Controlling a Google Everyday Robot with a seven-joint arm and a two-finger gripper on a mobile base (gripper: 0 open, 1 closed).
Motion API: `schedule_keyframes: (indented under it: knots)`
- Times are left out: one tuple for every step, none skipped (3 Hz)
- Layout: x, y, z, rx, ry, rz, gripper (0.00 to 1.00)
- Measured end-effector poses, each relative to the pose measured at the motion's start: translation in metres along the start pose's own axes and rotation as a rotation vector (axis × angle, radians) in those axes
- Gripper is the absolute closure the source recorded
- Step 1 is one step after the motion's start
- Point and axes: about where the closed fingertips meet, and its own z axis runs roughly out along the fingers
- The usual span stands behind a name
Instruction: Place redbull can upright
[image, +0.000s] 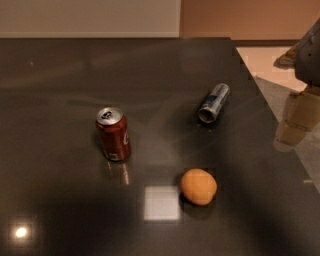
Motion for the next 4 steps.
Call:
schedule_keyframes:
  knots:
    - [-0.001,-0.002,-0.001,0.001,-0.007,0.006,0.00]
    - [-0.001,-0.014,0.003,-0.015,0.019,0.079,0.00]
    - [0.005,-0.042,0.015,-0.023,0.049,0.260,0.00]
    - [0.008,-0.058,0.021,-0.022,0.061,0.377,0.00]
